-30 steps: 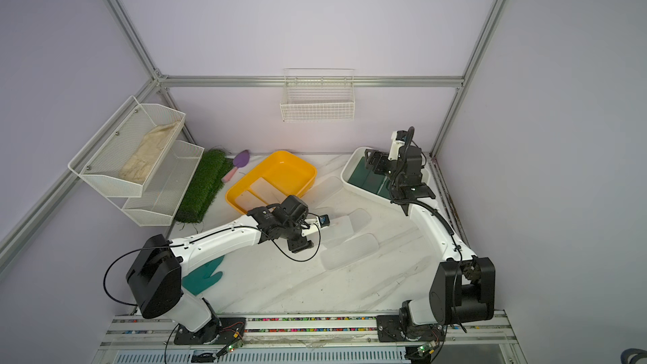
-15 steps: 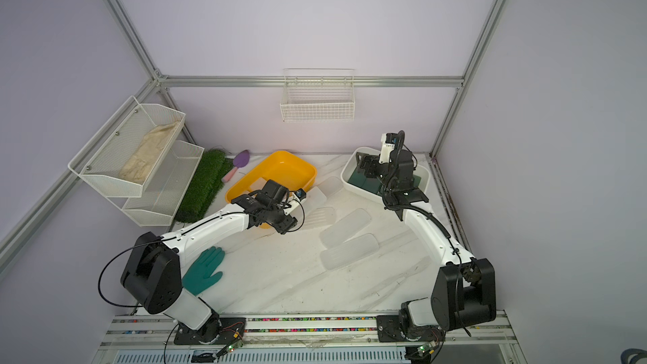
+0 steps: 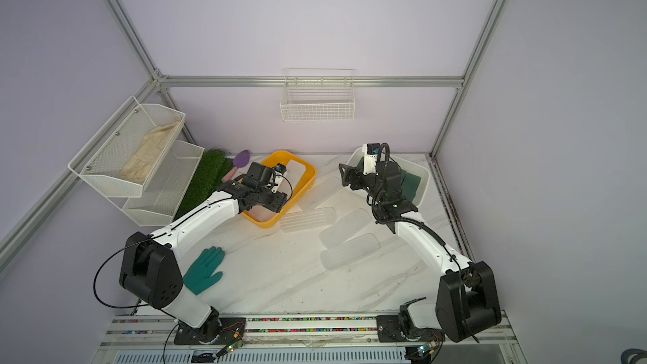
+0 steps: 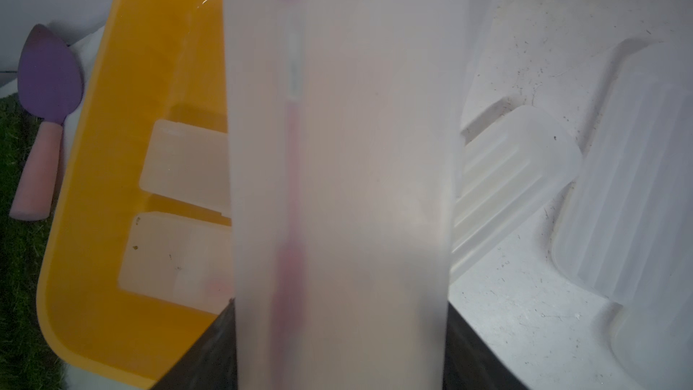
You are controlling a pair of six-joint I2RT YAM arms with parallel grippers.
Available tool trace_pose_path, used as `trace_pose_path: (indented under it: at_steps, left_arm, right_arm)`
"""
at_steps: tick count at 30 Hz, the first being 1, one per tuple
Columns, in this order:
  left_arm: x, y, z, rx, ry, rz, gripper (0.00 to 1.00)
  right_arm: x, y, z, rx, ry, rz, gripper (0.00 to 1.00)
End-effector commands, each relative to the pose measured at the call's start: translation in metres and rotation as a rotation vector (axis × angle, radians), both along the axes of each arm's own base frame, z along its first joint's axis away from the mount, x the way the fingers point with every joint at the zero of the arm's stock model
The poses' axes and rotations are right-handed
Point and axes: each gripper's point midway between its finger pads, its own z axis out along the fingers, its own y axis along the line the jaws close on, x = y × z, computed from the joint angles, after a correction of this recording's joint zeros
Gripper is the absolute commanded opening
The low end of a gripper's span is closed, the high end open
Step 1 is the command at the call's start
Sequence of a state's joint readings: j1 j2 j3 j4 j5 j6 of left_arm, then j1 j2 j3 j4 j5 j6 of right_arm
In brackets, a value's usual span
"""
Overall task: Place the pencil cases by color into the storage box
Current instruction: Place the pencil case at the storage box.
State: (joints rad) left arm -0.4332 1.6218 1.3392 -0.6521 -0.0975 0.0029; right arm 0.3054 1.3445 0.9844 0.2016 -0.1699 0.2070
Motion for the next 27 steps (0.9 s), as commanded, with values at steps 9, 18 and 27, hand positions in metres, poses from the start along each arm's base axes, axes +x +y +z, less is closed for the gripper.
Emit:
trace_pose_path:
  at_steps: [9,18,27]
  left_arm:
    - [0.045,0.008,0.023,-0.196,-0.029,0.274,0.67]
    - [0.072,0.009,0.011,-0.325,-0.011,0.468,0.70]
    - [0.093,0.013,-0.002,-0.404,0.007,0.637,0.68]
  right_arm:
    - [-0.025,0.043,0.003,-0.025,-0.126,0.126,0.90]
    - [-0.045,0.066,-0.003,-0.016,-0.158,0.198,0.90]
    - [-0.055,0.071,-0.010,-0.016,-0.170,0.214,0.90]
